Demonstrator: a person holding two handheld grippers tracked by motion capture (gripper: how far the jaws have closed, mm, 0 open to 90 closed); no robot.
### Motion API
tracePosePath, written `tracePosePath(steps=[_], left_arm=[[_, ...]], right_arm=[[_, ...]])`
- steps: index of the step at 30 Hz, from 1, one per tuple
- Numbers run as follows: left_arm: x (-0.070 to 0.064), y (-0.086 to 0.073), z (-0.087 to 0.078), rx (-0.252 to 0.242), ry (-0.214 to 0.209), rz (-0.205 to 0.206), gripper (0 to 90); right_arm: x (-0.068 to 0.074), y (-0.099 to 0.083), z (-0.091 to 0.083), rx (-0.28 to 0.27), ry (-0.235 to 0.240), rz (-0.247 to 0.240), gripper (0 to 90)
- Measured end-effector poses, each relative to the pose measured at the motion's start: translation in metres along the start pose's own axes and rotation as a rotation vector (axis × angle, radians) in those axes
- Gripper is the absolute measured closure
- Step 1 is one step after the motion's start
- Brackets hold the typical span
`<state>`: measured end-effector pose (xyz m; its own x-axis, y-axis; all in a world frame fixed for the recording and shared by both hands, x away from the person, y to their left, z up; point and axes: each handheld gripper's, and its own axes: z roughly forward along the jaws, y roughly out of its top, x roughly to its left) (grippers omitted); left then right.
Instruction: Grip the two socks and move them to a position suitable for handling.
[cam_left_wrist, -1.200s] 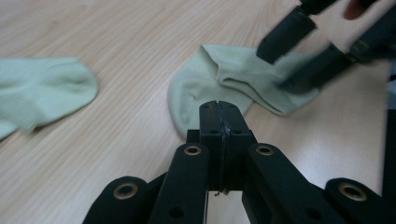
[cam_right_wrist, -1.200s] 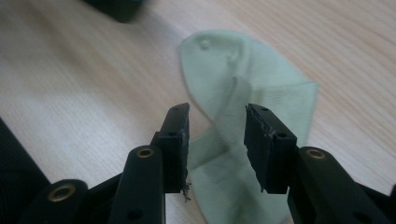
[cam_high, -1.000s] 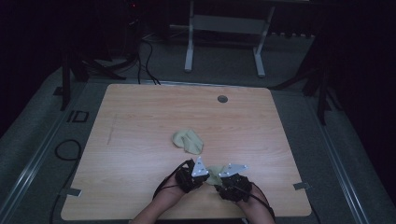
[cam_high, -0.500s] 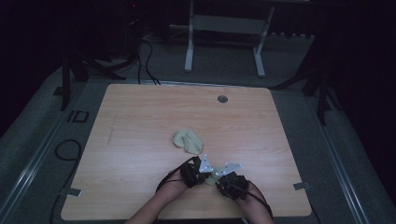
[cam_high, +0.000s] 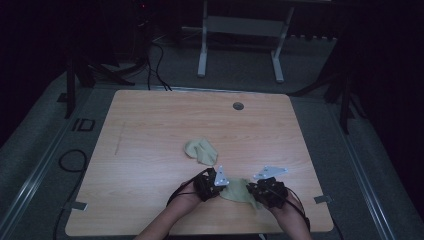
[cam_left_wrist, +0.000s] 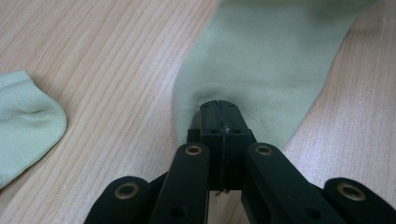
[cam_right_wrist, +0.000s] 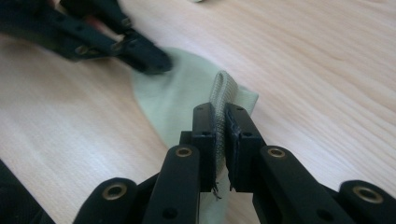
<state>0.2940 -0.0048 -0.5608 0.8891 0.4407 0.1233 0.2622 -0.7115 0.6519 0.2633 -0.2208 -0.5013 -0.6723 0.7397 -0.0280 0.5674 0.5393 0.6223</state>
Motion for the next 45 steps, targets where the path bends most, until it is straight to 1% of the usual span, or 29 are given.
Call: tracePosePath(steps=[2,5,6,7,8,9,10,11,13,14,16,17,19,21,24,28,29,31,33,37,40,41,45], left_arm=[[0.000,0.000,0.000,0.001,-0.001,0.000,89.5],[0.000,0.001,0.000,0.007,-0.001,0.006,89.5],[0.000,0.001,0.000,0.007,-0.001,0.006,89.5],[0.000,0.001,0.000,0.005,-0.004,0.010,89.5],[0.001,0.000,0.000,0.002,-0.008,0.007,89.5],[0.001,0.000,0.000,0.001,-0.012,0.004,89.5],[0.002,0.000,0.000,0.000,-0.013,0.003,89.5],[0.002,0.000,0.000,0.002,-0.013,0.007,89.4],[0.001,0.000,0.000,0.004,-0.010,0.011,89.4],[0.001,0.000,0.000,0.004,-0.010,0.011,89.4],[0.001,0.001,0.000,0.005,-0.008,0.005,89.4],[0.000,0.001,0.000,0.005,-0.005,0.002,89.4],[-0.001,0.001,0.000,0.010,0.001,0.007,89.4],[-0.003,0.002,0.001,0.004,-0.002,0.006,89.4],[-0.004,0.002,0.001,0.004,-0.006,0.000,89.4],[-0.005,0.003,0.001,0.007,-0.005,-0.008,89.4],[-0.005,0.003,0.002,0.003,-0.009,-0.016,89.4],[-0.005,0.003,0.002,-0.003,-0.017,-0.029,89.4],[-0.006,0.004,0.004,-0.007,-0.019,-0.023,89.4],[-0.006,0.010,0.007,0.002,-0.019,-0.011,89.4],[-0.007,0.013,0.009,0.003,-0.020,-0.013,89.3],[-0.007,0.015,0.011,0.000,-0.022,-0.016,89.3],[-0.004,0.017,0.014,-0.012,-0.025,-0.022,89.2]], right_arm=[[-0.009,-0.003,-0.004,-0.006,-0.009,0.023,82.8],[-0.020,-0.008,-0.008,0.001,-0.023,0.047,82.7],[-0.020,-0.008,-0.008,0.001,-0.023,0.047,82.7],[-0.027,-0.013,-0.007,0.011,-0.025,0.066,82.5],[-0.031,-0.016,-0.006,0.018,-0.026,0.075,81.8],[-0.034,-0.018,-0.004,0.023,-0.028,0.084,79.5],[-0.037,-0.020,-0.003,0.028,-0.037,0.094,74.9],[-0.041,-0.022,-0.003,0.031,-0.048,0.104,72.7],[-0.045,-0.024,-0.003,0.025,-0.057,0.123,72.1],[-0.046,-0.025,-0.003,0.021,-0.065,0.124,72.6],[-0.046,-0.025,-0.003,0.020,-0.072,0.116,77.2],[-0.046,-0.025,-0.002,0.022,-0.073,0.112,81.0],[-0.045,-0.024,0.003,0.030,-0.073,0.097,85.7],[-0.044,-0.024,0.009,0.041,-0.077,0.089,87.5],[-0.045,-0.024,0.020,0.052,-0.081,0.081,88.5],[-0.049,-0.024,0.035,0.091,-0.099,0.074,88.5],[-0.050,-0.025,0.037,0.096,-0.103,0.076,88.6],[-0.055,-0.025,0.037,0.092,-0.104,0.089,88.6],[-0.059,-0.025,0.036,0.096,-0.120,0.093,88.6],[-0.067,-0.027,0.035,0.101,-0.125,0.102,88.0],[-0.070,-0.027,0.034,0.101,-0.127,0.101,87.2],[-0.073,-0.027,0.034,0.102,-0.128,0.103,87.2],[-0.076,-0.026,0.034,0.110,-0.132,0.108,86.7]])
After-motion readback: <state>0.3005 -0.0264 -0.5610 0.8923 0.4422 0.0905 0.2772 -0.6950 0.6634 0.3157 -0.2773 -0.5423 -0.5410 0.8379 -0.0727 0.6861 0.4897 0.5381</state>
